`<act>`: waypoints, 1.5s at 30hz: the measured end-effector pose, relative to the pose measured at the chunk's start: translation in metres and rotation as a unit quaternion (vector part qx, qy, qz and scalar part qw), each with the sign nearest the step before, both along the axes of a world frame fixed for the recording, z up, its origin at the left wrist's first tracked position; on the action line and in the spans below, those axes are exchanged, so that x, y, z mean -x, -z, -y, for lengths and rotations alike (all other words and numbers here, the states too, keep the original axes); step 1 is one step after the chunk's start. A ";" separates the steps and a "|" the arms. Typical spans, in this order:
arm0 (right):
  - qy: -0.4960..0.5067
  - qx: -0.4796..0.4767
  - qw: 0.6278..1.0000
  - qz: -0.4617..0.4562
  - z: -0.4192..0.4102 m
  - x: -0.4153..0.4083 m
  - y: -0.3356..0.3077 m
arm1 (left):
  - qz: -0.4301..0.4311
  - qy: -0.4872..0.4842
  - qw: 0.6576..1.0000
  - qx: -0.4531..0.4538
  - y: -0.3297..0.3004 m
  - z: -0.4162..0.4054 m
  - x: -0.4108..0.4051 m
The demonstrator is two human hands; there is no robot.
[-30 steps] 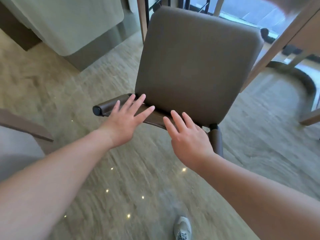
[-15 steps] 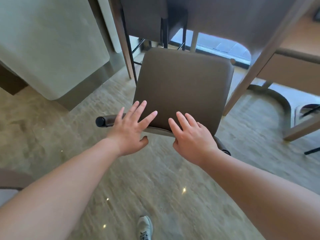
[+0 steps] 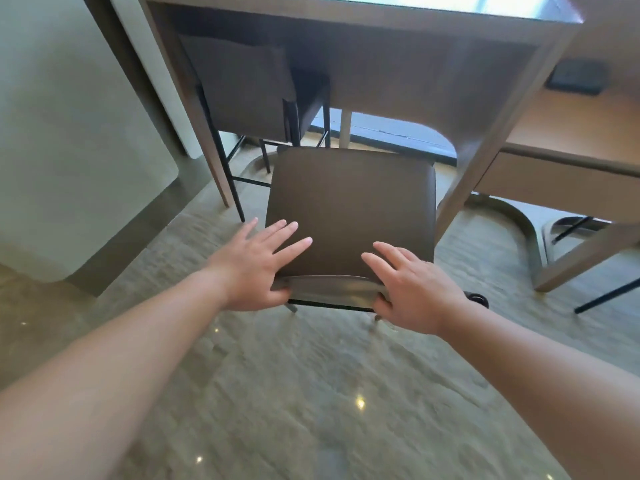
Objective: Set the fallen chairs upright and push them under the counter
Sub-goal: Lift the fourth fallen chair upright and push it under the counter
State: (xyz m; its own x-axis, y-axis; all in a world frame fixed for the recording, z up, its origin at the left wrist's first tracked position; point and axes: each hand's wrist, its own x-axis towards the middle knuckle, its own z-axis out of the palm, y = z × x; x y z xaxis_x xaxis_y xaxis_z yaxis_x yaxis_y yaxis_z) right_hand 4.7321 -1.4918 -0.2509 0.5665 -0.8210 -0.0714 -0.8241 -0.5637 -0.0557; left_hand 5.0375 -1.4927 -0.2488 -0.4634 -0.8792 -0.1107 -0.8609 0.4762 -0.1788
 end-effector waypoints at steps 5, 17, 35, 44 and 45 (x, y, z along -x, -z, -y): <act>0.002 0.009 1.000 -0.006 0.028 0.000 -0.006 | -0.025 0.011 0.999 0.023 -0.004 0.027 -0.001; -0.023 0.003 0.998 -0.055 0.076 0.010 -0.032 | -0.031 -0.008 0.999 0.003 -0.015 0.078 -0.004; 0.052 0.006 0.997 -0.062 0.049 0.020 -0.036 | -0.051 -0.020 0.998 -0.045 -0.018 0.057 -0.024; 0.045 0.014 0.997 -0.055 -0.007 -0.047 -0.038 | -0.064 -0.009 0.996 -0.065 -0.012 0.011 -0.086; 0.047 0.012 0.997 -0.064 -0.013 -0.053 -0.038 | -0.068 -0.004 0.996 -0.064 -0.010 0.006 -0.092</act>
State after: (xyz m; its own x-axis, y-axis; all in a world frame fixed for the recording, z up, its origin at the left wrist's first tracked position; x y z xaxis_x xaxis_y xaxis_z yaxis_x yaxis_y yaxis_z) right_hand 4.7853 -1.4788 -0.2130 0.4753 -0.8718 -0.1182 -0.8724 -0.4844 0.0649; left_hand 5.1297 -1.4991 -0.2387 -0.4752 -0.8654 -0.1589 -0.8767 0.4811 0.0018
